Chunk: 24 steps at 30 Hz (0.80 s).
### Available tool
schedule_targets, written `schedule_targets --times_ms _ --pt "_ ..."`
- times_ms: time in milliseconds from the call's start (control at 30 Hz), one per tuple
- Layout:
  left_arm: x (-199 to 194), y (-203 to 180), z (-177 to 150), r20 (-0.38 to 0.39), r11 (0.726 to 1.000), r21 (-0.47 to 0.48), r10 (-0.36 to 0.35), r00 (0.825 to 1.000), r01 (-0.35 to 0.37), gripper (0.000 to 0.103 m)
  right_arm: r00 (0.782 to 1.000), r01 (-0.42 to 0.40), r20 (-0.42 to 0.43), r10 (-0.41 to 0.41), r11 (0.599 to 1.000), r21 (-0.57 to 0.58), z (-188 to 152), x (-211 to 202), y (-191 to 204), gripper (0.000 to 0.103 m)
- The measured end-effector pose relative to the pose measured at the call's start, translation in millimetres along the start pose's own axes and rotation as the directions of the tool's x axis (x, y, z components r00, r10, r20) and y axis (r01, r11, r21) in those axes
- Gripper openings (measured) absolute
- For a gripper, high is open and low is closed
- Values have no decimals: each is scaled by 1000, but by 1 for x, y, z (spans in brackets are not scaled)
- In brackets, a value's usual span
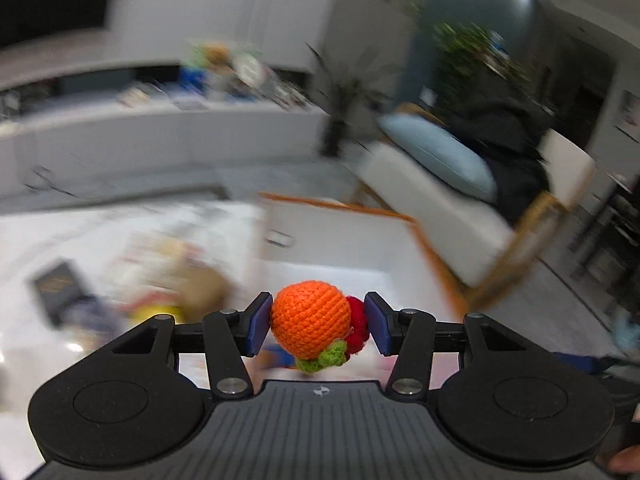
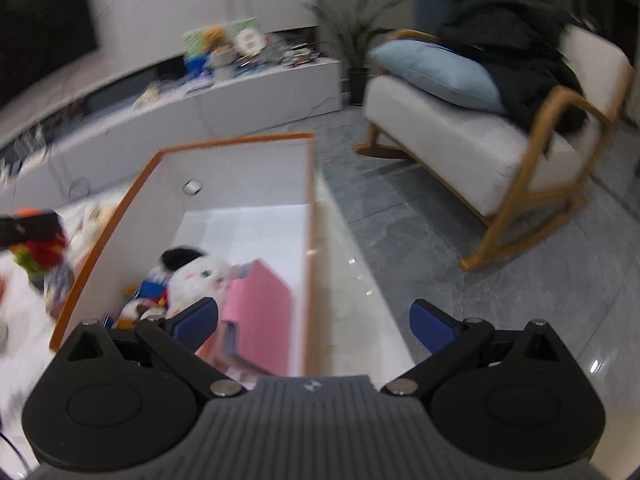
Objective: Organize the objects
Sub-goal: 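Lower the orange crocheted ball into the box and open the left tool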
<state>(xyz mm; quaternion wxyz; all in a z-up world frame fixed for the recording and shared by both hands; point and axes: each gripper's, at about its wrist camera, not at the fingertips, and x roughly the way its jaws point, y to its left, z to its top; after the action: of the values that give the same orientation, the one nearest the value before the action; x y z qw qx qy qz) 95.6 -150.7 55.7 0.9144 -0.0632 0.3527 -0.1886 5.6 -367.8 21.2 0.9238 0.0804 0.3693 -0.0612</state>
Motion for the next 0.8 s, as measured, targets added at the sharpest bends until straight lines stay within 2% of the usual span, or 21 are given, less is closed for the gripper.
schedule_targets --times_ms 67,133,200,300,400,500,533,567,600,667,800 --pt "26 -23 4 -72 998 6 -61 996 62 59 1000 5 3 -5 997 79 -1 -1 -19 102" --pt "52 -43 5 -131 995 24 -91 987 95 59 1000 2 -4 -2 997 80 -3 -1 -29 102" --pt "75 -54 2 -173 995 29 -93 981 99 59 1000 -9 -8 9 999 44 -7 0 -31 102" --pt "104 -60 -2 -234 995 -2 -94 968 96 59 999 -5 -32 7 997 80 -11 6 -43 102" --pt "119 -63 -11 -266 995 -8 -100 959 102 59 999 15 -40 -10 992 125 -12 7 -54 102" --pt "126 -69 -16 -307 990 -20 -139 941 140 59 999 15 -37 -9 988 154 -13 7 -60 102" --pt "126 -70 -17 -303 992 1 -120 945 127 61 999 14 -36 -8 987 159 -14 7 -61 102" --pt "124 -73 -18 -290 992 26 -112 950 125 68 999 13 -35 -7 987 162 -14 7 -61 102" --pt "122 -73 -18 -271 992 52 -97 958 115 79 999 11 -36 -5 986 166 -14 7 -61 102" --pt "112 -74 -19 -236 992 77 -75 969 95 90 999 8 -37 -2 985 171 -14 7 -62 102" --pt "102 -70 -14 -242 990 73 -100 965 121 91 999 11 -36 -5 984 176 -13 7 -61 102"
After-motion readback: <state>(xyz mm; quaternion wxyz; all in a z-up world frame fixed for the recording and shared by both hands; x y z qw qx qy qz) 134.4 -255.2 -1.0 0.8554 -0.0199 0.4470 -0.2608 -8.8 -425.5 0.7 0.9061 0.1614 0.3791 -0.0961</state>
